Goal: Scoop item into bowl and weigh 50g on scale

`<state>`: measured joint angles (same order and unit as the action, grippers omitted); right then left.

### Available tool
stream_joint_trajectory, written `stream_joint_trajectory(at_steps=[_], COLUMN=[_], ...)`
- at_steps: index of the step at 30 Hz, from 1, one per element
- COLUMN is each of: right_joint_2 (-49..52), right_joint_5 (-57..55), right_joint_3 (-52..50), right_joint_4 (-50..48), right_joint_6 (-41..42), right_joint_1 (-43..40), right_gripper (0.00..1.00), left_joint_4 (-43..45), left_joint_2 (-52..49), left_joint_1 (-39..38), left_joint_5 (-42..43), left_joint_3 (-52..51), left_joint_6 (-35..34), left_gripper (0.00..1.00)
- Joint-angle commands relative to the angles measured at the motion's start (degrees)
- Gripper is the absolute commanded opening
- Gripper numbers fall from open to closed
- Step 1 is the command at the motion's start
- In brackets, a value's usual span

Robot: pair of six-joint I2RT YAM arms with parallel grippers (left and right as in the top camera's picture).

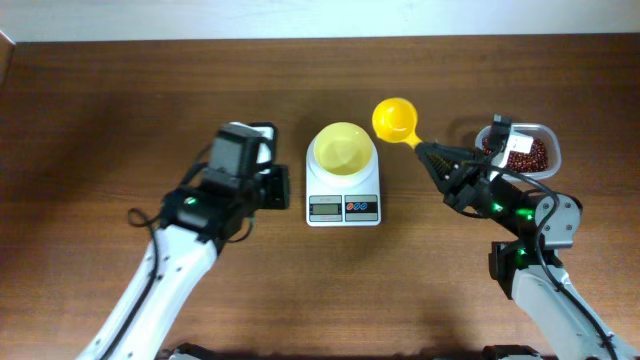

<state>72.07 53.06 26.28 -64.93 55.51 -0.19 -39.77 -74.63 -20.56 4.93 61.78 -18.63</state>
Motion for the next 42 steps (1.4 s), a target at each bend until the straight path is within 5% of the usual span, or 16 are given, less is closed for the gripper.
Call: stream_joint_trajectory(at_steps=[1, 14, 21, 42], right_joint_2=[-0.17, 0.63, 0.63, 0.63], right_joint_5=[-7.15, -12.70, -15.87, -21.00], right_joint_3=[1.16, 1.16, 1.16, 1.16], right_joint_4=[0.28, 3.06, 3.91, 7.74], right_joint_6=[-4.07, -4.28, -4.74, -5.77], right_joint_1=[-0.31, -0.31, -0.33, -0.33], right_gripper=[0.04, 0.04, 0.04, 0.04], left_joint_4=[3.89, 13.70, 15.76, 19.56], left_joint_2=[-4.81, -19.12, -23.98, -29.53], left_joint_1=[-5.20, -18.08, -18.08, -18.08], left_joint_5=[-0.04, -0.68, -8.39, -4.33], left_joint_3=[0.90, 0.90, 0.90, 0.90], left_joint_6=[0.37, 15.74, 15.72, 21.79], left_gripper=[0.00, 0.00, 0.00, 0.00])
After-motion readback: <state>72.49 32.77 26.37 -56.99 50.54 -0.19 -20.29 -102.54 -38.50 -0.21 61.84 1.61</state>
